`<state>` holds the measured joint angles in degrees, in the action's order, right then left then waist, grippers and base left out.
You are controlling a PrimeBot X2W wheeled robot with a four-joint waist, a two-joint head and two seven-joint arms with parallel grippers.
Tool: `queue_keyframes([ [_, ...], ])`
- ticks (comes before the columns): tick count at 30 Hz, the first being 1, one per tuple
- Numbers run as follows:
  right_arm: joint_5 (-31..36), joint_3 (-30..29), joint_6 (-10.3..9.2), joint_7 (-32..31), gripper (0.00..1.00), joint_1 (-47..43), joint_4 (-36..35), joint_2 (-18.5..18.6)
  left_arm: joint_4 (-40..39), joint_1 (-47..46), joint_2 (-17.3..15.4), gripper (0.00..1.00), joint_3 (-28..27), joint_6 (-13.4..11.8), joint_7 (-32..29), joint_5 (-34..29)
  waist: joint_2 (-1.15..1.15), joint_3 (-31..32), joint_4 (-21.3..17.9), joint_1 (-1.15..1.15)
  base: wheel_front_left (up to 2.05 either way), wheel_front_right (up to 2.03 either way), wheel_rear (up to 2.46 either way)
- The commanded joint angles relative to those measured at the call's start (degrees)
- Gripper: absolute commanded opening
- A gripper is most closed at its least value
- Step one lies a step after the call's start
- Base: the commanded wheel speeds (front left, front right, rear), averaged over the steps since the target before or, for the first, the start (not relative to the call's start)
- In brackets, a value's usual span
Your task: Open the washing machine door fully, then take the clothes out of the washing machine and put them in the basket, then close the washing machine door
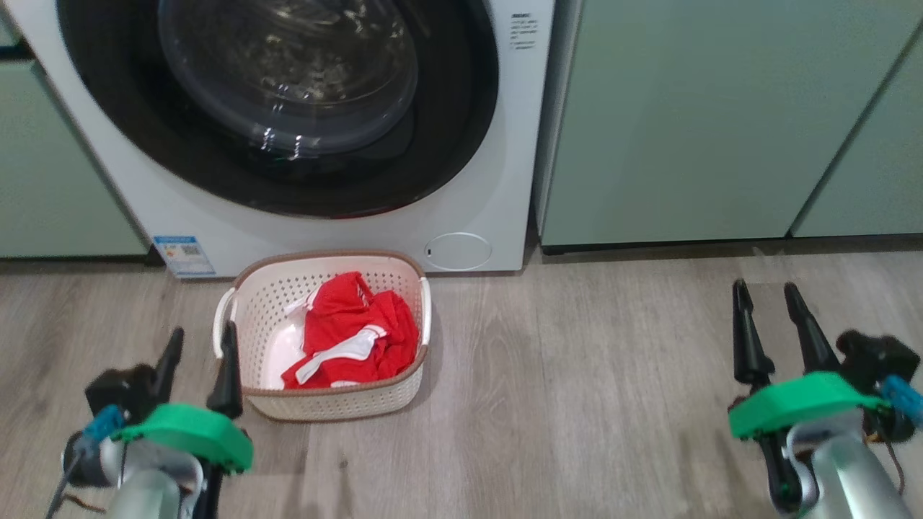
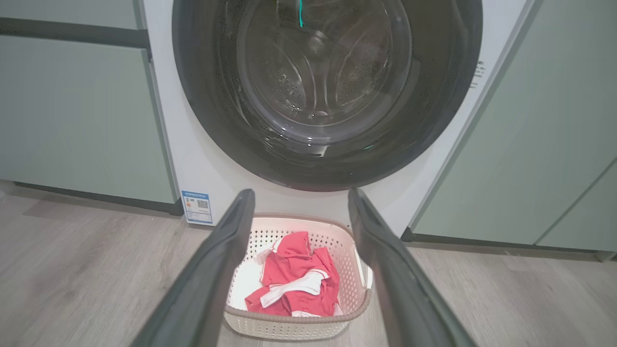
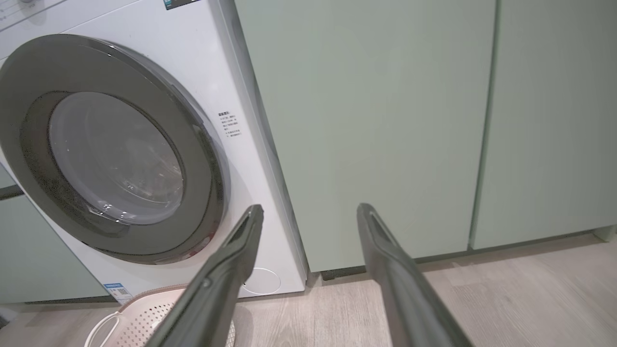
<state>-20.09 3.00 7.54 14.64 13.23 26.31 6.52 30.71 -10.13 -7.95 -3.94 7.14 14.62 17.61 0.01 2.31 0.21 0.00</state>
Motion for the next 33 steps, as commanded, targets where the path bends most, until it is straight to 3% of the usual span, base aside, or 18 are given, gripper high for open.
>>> queue_keyframes([
  [1,0.92,0.68,-0.05,0.36,1.0,-0.19,-3.42,-0.47,-2.34,-0.9,-1.36,1.0,-1.49,0.34,0.38,-0.1,-0.01,0.89,-1.07,0.0,0.0,0.0,0.0],
  [11,3.02,-0.28,-0.05,0.36,1.0,-7.04,-10.31,-0.84,-4.17,2.86,-0.35,1.0,-2.91,0.35,0.38,-2.07,-0.01,1.89,-1.82,0.0,0.0,0.0,0.0],
  [33,3.81,-1.72,-0.05,0.36,1.0,-9.54,-10.76,-2.48,-1.81,2.42,0.78,1.0,-5.81,0.35,0.38,-4.59,-0.01,1.65,-0.84,0.0,0.0,0.0,0.0],
])
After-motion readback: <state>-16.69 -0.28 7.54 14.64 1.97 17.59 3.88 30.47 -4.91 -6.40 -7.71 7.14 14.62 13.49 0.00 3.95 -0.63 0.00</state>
